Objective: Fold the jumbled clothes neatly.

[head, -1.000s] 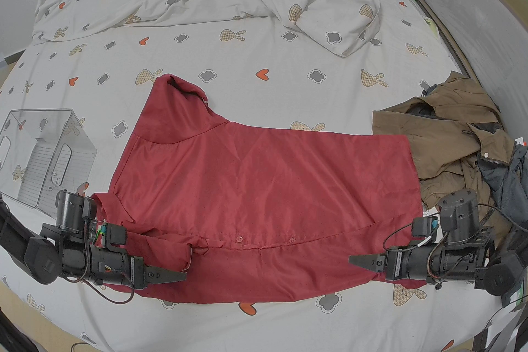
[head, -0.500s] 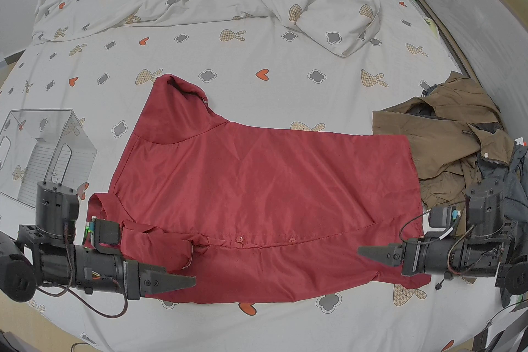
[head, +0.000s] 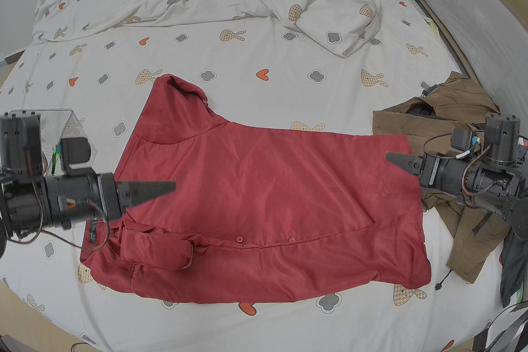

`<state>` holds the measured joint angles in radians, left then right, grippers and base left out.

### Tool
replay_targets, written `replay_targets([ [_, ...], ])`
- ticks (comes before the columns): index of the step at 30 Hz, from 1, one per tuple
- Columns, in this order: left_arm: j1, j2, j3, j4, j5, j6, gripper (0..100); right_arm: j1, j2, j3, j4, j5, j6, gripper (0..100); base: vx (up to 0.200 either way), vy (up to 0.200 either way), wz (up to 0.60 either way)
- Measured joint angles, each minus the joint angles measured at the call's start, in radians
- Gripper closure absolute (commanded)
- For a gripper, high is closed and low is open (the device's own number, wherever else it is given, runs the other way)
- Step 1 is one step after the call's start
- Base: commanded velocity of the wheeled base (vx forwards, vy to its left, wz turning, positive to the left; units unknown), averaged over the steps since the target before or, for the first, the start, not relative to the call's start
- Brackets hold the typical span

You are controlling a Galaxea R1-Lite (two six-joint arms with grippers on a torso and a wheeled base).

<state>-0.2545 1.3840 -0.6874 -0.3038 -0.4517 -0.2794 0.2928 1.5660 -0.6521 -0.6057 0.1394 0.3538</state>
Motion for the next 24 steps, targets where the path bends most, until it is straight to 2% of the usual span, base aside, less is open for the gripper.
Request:
replay_targets([
  [4,0.033,0.053,-0.095,0.0,0.031,-0.003,0,-0.027,0.077,-0.079,0.0,-0.023,-0.035,0,0.0,0.0,0.0],
  [9,0.068,0.112,-0.154,-0.001,0.045,-0.018,0,-0.048,0.194,-0.17,-0.007,-0.064,-0.136,0,0.0,0.0,0.0],
  [18,0.089,0.147,-0.171,-0.006,0.051,-0.021,0,-0.086,0.309,-0.274,-0.011,-0.094,-0.231,0,0.0,0.0,0.0],
  [24,0.09,0.153,-0.165,-0.008,0.051,-0.019,0,-0.099,0.329,-0.298,-0.012,-0.094,-0.368,0,0.0,0.0,0.0],
])
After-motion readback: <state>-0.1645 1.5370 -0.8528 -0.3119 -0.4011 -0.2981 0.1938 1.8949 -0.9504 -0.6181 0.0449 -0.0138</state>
